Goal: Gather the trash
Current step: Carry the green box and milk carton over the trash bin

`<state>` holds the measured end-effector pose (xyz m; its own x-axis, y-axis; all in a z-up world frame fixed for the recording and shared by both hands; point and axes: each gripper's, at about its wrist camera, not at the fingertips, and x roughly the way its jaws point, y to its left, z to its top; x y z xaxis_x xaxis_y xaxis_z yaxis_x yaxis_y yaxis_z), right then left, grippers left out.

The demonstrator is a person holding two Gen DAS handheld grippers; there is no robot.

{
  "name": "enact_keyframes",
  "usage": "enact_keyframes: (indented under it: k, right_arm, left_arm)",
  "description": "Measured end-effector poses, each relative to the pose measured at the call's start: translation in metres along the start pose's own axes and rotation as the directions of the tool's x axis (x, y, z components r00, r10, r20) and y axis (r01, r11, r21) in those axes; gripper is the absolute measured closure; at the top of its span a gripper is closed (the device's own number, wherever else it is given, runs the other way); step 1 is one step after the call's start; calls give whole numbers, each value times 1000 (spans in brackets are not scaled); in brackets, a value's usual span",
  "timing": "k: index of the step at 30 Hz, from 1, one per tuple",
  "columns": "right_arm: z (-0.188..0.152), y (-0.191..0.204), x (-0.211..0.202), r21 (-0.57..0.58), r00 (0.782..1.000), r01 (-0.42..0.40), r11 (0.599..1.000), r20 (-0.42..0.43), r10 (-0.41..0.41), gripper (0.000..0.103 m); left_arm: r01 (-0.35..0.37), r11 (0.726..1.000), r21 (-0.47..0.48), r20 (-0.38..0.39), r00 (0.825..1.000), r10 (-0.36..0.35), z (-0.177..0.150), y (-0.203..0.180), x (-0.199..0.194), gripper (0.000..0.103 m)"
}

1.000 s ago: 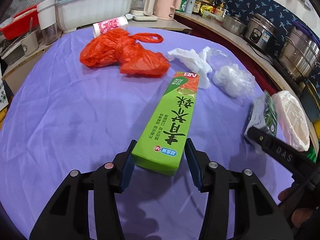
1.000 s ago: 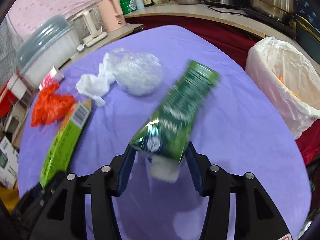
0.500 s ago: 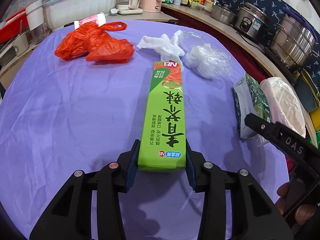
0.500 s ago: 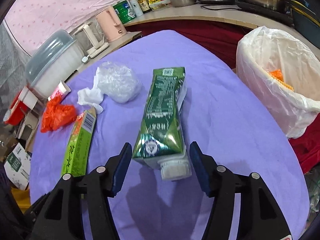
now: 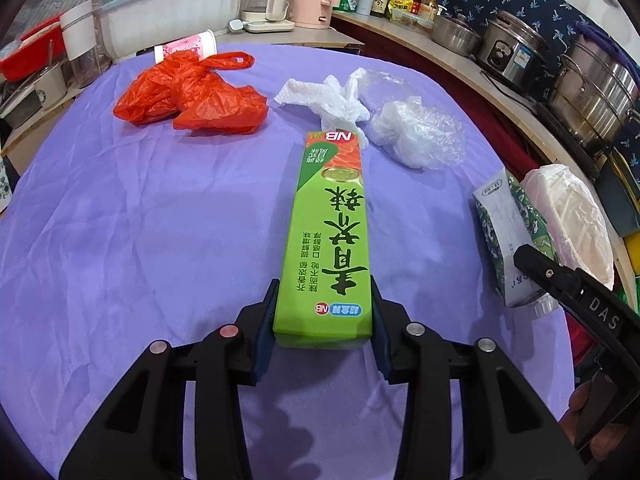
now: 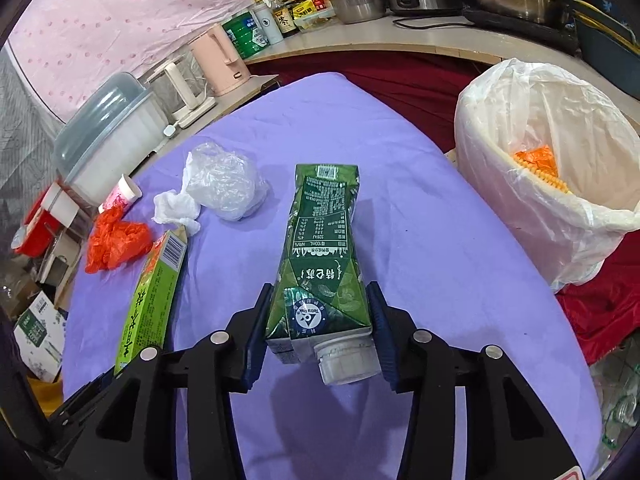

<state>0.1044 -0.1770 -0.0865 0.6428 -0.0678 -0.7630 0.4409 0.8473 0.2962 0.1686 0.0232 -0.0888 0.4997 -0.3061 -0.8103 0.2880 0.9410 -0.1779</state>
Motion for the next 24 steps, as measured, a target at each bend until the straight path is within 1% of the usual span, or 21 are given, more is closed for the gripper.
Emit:
enact_keyframes:
  k: [8, 15, 20, 24]
  right_arm:
    - [1, -11, -27, 10, 999, -37, 999, 29, 36, 60]
    - [4, -25, -59, 20, 995, -64, 998, 83, 62, 60]
    - [9, -41, -88, 39, 987, -82, 996, 140, 75, 60]
    - [14, -63, -112, 65, 980, -76, 995, 190, 63, 60]
  left_arm:
    - [5, 1000, 17, 49, 999, -5, 1, -16, -39, 65]
    - [31, 997, 68, 100, 994, -38, 1, -45, -75, 65]
    - [60, 990, 127, 123, 989, -76, -1, -79, -95, 65]
    - [86, 980, 181, 134, 985, -111, -3, -110, -105, 65]
